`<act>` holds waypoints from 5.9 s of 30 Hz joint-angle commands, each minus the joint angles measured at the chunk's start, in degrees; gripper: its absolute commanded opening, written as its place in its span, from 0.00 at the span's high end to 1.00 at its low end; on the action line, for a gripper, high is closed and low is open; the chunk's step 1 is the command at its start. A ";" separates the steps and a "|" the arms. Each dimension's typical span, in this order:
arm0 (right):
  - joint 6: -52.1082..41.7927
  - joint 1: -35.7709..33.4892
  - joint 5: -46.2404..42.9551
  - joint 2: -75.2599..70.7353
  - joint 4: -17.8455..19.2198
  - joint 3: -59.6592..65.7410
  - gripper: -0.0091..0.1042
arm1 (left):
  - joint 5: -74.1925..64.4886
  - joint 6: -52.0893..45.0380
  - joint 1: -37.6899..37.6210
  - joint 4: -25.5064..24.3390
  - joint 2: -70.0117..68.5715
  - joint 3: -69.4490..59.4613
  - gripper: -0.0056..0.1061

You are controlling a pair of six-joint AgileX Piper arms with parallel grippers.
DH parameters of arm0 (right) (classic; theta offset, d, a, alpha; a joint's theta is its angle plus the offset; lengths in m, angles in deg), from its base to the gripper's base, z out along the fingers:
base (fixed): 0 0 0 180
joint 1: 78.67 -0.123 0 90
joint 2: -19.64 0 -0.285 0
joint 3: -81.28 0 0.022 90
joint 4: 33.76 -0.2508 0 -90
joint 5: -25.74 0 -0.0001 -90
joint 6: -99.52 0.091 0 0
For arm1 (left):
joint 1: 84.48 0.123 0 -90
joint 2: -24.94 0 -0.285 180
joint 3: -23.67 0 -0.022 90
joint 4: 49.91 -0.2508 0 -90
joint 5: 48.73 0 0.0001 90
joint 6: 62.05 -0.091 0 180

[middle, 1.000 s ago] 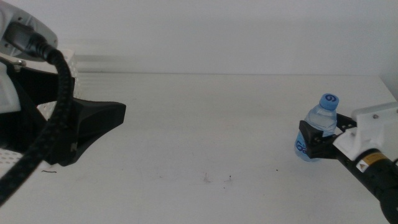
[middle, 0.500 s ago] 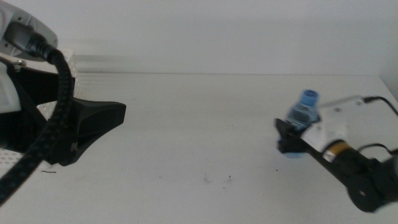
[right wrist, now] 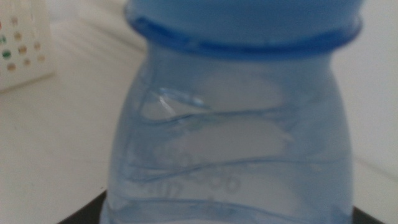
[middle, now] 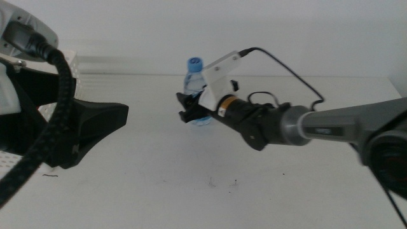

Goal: Use arms to grab the bottles and put them into the dustbin to the left of the table.

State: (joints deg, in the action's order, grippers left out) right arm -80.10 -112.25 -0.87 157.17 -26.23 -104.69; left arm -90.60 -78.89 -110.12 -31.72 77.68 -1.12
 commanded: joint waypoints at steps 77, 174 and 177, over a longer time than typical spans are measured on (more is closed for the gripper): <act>10.52 -2.03 71.69 -72.29 0.95 16.10 0.13 | 66.50 25.49 -3.50 -18.93 6.82 -38.63 0.11; 10.52 -2.03 71.69 -72.29 0.95 16.10 0.13 | 27.61 4.92 2.11 -6.94 44.85 12.55 0.97; 10.52 -2.03 71.69 -72.29 0.95 16.10 0.13 | 11.81 3.55 8.39 -7.24 44.21 19.94 0.97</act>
State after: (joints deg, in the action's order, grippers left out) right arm -69.41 -114.07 71.21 85.12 -25.71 -88.06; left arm -73.42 -74.48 -104.77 -38.88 123.37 14.98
